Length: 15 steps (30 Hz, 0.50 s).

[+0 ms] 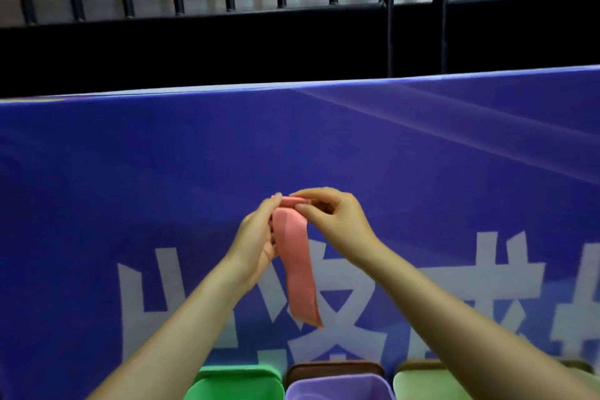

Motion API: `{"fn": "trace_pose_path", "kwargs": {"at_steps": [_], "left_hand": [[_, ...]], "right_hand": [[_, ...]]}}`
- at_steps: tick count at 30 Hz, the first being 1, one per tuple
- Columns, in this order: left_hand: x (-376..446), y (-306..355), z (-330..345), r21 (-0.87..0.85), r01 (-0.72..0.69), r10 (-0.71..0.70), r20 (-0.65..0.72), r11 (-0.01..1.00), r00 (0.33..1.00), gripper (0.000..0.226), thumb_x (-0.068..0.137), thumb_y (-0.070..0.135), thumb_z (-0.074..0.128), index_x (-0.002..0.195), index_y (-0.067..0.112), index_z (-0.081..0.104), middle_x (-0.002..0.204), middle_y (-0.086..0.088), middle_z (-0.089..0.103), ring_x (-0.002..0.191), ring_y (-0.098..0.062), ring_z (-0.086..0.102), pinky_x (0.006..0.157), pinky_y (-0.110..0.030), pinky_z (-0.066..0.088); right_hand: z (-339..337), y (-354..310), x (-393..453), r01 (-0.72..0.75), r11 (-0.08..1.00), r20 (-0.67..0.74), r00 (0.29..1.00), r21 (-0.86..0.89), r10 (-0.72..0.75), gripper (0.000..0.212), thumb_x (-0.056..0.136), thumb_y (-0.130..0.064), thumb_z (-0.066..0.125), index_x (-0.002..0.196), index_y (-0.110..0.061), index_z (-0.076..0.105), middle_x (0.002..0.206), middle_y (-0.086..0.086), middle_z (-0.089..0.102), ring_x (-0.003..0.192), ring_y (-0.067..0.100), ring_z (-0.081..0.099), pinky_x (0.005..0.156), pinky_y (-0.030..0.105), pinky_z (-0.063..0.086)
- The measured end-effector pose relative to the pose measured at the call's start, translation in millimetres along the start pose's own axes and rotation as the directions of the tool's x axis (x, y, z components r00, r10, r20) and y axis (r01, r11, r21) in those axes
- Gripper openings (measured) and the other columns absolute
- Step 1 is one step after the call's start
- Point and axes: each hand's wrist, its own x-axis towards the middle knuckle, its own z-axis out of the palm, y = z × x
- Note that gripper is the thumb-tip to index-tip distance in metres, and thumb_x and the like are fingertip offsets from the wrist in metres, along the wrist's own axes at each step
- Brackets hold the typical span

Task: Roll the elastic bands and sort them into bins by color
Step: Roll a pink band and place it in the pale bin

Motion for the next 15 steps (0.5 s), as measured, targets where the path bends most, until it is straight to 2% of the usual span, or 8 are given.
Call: {"fn": "trace_pose_path", "kwargs": {"at_steps": [2, 5, 8, 10, 13, 15], "left_hand": [[-4.4, -1.2, -6.8, -0.015, 0.015, -0.016, -0.020, 1.000, 1.000, 0.042, 0.097, 0.041, 0.045, 0.110, 0.009, 0.069, 0.093, -0.010, 0.070, 0.077, -0.013, 0.064, 0.062, -0.026, 0.052], [-9.7, -3.8, -14.9, 0.036, -0.018, 0.020, -0.042, 0.999, 0.999, 0.037, 0.100, 0.032, 0.044, 0.107, 0.008, 0.070, 0.095, -0.008, 0.072, 0.077, -0.010, 0.065, 0.064, -0.024, 0.051], [-14.9, -7.2, -21.0, 0.084, -0.049, 0.051, -0.021, 0.995, 0.998, 0.035, 0.101, 0.026, 0.041, 0.106, 0.007, 0.070, 0.094, -0.006, 0.072, 0.076, -0.010, 0.066, 0.064, -0.025, 0.050], [-18.8, -13.9, -23.2, 0.100, -0.064, 0.066, -0.011, 0.993, 0.998, 0.033, 0.101, 0.025, 0.041, 0.108, 0.007, 0.069, 0.095, -0.007, 0.074, 0.081, -0.013, 0.069, 0.066, -0.027, 0.051], [-20.1, -26.5, -26.8, 0.134, -0.086, 0.089, -0.016, 0.987, 0.996, 0.029, 0.101, 0.024, 0.043, 0.105, 0.011, 0.068, 0.094, -0.007, 0.074, 0.088, -0.017, 0.071, 0.075, -0.031, 0.053], [-16.0, -36.3, -31.0, 0.221, -0.119, 0.130, -0.037, 0.968, 0.991, 0.026, 0.100, 0.023, 0.044, 0.101, 0.013, 0.068, 0.095, -0.009, 0.073, 0.091, -0.021, 0.069, 0.077, -0.034, 0.052]], "right_hand": [[6.5, -2.2, -4.6, 0.028, 0.996, 0.010, 1.000, -0.081, -0.027, 0.016, 0.088, -0.017, 0.067, 0.098, -0.027, 0.074, 0.088, -0.004, 0.067, 0.083, 0.010, 0.062, 0.076, 0.027, 0.052], [10.7, -1.4, -10.1, 0.044, 0.992, 0.081, 0.996, -0.121, -0.034, 0.020, 0.091, -0.016, 0.062, 0.105, -0.026, 0.072, 0.091, -0.002, 0.065, 0.087, 0.012, 0.061, 0.079, 0.031, 0.052], [11.4, -2.6, -16.5, 0.008, 0.998, 0.149, 0.989, -0.056, 0.000, 0.024, 0.095, -0.014, 0.054, 0.109, -0.023, 0.071, 0.098, -0.004, 0.065, 0.090, 0.008, 0.062, 0.080, 0.027, 0.053], [14.4, -1.8, -21.8, -0.046, 0.998, 0.137, 0.990, 0.031, 0.041, 0.021, 0.096, -0.015, 0.054, 0.108, -0.018, 0.072, 0.099, -0.001, 0.068, 0.083, 0.006, 0.063, 0.075, 0.022, 0.053], [20.0, 3.4, -26.2, -0.138, 0.987, 0.119, 0.985, 0.079, 0.128, 0.018, 0.093, -0.018, 0.060, 0.106, -0.013, 0.072, 0.091, 0.005, 0.072, 0.072, 0.008, 0.062, 0.068, 0.018, 0.051], [23.3, 8.4, -27.8, -0.186, 0.981, 0.151, 0.973, 0.062, 0.175, 0.016, 0.092, -0.017, 0.062, 0.103, -0.010, 0.072, 0.086, 0.008, 0.071, 0.068, 0.006, 0.060, 0.064, 0.016, 0.049]]}}
